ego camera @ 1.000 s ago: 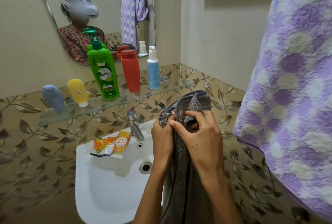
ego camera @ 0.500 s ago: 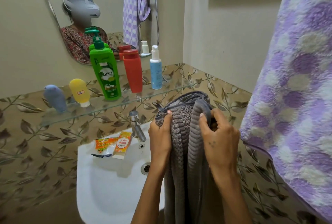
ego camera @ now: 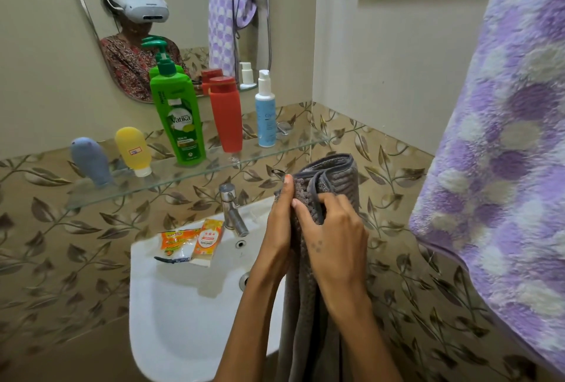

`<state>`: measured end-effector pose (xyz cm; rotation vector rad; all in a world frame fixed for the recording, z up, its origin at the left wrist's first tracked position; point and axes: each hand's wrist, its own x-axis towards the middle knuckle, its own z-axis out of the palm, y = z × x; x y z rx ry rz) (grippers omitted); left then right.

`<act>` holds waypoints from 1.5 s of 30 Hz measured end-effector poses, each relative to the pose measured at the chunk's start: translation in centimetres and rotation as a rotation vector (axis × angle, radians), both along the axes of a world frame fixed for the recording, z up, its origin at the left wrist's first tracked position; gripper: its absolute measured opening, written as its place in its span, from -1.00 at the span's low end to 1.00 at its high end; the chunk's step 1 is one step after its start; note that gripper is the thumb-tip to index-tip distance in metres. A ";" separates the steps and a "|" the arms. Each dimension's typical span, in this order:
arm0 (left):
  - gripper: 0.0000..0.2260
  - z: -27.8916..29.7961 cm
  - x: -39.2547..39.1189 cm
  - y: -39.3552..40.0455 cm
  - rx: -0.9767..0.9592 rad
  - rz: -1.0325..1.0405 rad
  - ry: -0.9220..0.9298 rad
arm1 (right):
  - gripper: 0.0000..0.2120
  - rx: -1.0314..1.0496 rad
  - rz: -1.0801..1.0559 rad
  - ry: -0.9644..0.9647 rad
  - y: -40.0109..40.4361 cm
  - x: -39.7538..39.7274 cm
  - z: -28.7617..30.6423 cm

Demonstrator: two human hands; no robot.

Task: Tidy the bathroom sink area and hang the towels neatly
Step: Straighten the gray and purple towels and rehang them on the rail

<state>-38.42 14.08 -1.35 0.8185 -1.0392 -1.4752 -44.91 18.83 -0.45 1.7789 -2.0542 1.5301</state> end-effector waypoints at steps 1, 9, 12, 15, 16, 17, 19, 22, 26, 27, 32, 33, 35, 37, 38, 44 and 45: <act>-0.60 -0.1 0.2 -0.1 0.013 -0.029 0.030 | -0.65 0.019 0.007 -0.022 -0.1 -0.2 0.1; -0.56 0.1 1.3 -0.1 0.021 -0.113 -0.014 | -0.93 0.045 0.099 -0.306 -0.1 -2.3 0.0; -0.73 0.6 2.1 -0.5 -0.049 0.066 -0.255 | -0.90 0.015 0.091 -0.483 0.5 -3.5 0.2; -0.62 0.3 2.7 -0.6 -0.267 0.448 -0.918 | -0.87 -0.001 0.054 -0.537 1.1 -4.6 0.4; -0.59 0.1 2.7 -0.3 -0.354 0.583 -1.028 | -0.86 -0.011 0.051 -0.551 1.3 -5.0 0.5; -0.59 0.1 2.7 0.0 -0.432 0.639 -1.025 | -0.85 -0.022 0.057 -0.567 1.4 -5.2 0.6; -0.68 0.5 2.6 0.3 -0.552 0.485 -0.840 | -0.83 -0.044 0.094 -0.609 1.8 -5.3 1.0; -0.71 1.4 2.0 1.2 -0.632 0.014 -0.535 | -0.75 -0.073 0.162 -0.629 2.4 -4.8 1.5; -0.70 1.1 1.5 1.9 -0.646 -0.193 -0.404 | -0.72 -0.112 0.219 -0.664 3.3 -4.5 2.2; -0.73 1.0 1.5 2.0 -0.658 -0.152 -0.398 | -0.73 -0.099 0.225 -0.656 3.5 -4.6 2.3; -0.79 0.6 1.1 2.6 -0.658 0.043 -0.337 | -0.88 0.003 0.283 -0.599 4.7 -4.8 2.4; -0.78 0.6 1.1 2.9 -0.637 0.048 -0.327 | -0.88 0.014 0.296 -0.598 4.8 -4.8 2.4; -0.75 0.5 1.3 3.2 -0.604 0.017 -0.345 | -0.87 0.017 0.282 -0.568 5.1 -4.8 2.2; -0.83 0.3 1.8 3.5 -0.559 -0.057 -0.388 | -0.85 0.005 0.241 -0.526 5.5 -4.6 1.7; -0.92 0.1 2.1 3.6 -0.531 -0.099 -0.402 | -0.84 -0.005 0.220 -0.515 5.7 -4.3 1.5; -0.63 -3.2 6.3 3.9 -0.590 -0.268 -0.801 | -0.72 -0.115 0.101 -0.496 6.4 -2.9 0.9; -0.59 -4.3 7.2 3.7 -0.599 -0.244 -0.938 | -0.73 -0.142 0.092 -0.489 6.6 -2.7 1.0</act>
